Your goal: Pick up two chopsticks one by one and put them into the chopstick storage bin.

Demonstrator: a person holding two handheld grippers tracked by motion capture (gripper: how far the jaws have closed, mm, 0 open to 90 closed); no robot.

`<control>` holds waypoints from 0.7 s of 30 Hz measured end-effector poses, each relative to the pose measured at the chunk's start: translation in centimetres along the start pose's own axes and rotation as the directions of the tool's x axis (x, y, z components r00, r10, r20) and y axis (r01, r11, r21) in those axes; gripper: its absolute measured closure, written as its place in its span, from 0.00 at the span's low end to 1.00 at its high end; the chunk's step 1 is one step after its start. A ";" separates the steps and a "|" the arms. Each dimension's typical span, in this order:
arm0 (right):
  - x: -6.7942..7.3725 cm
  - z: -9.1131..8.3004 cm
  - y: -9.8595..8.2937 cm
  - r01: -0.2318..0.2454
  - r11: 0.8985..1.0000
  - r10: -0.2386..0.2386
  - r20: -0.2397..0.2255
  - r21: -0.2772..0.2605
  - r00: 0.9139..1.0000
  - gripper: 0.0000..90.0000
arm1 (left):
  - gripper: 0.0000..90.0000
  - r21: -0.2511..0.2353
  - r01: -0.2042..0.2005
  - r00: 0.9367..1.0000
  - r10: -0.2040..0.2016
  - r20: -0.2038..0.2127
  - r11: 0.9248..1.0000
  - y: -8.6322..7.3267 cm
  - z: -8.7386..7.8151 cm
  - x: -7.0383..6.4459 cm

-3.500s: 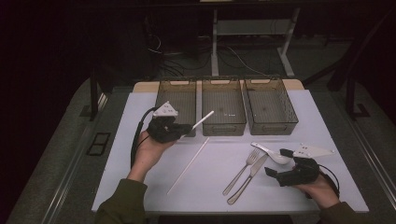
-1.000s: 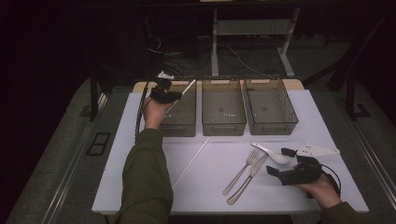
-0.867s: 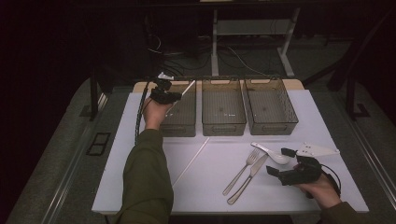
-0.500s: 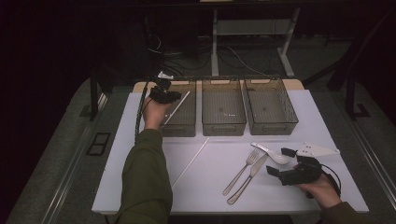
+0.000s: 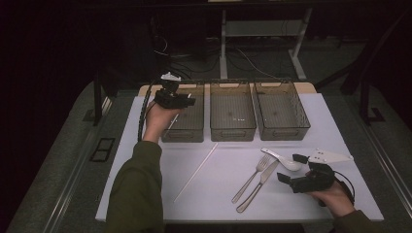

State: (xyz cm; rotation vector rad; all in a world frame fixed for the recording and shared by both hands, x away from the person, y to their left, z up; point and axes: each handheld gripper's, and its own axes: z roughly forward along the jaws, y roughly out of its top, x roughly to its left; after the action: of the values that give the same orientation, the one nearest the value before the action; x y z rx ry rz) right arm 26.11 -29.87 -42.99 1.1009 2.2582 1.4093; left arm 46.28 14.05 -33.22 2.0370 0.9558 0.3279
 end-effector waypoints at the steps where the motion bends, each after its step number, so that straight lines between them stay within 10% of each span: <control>1: 0.0 0.0 0.0 0.000 1.000 0.000 0.000 0.000 1.000 0.03 | 0.58 0.000 -0.005 1.000 0.005 0.010 1.000 -0.1 -0.3 -0.4; 21: 0.0 0.0 0.0 -0.002 1.000 0.002 0.005 0.000 1.000 0.03 | 0.35 -0.025 -0.077 0.996 0.078 0.032 0.997 -3.9 -4.3 -6.9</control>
State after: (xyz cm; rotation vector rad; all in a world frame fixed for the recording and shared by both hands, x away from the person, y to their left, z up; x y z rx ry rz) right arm 26.10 -29.87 -43.01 1.1056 2.2542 1.4053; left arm 37.37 12.93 -32.87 2.0556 0.8503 0.3441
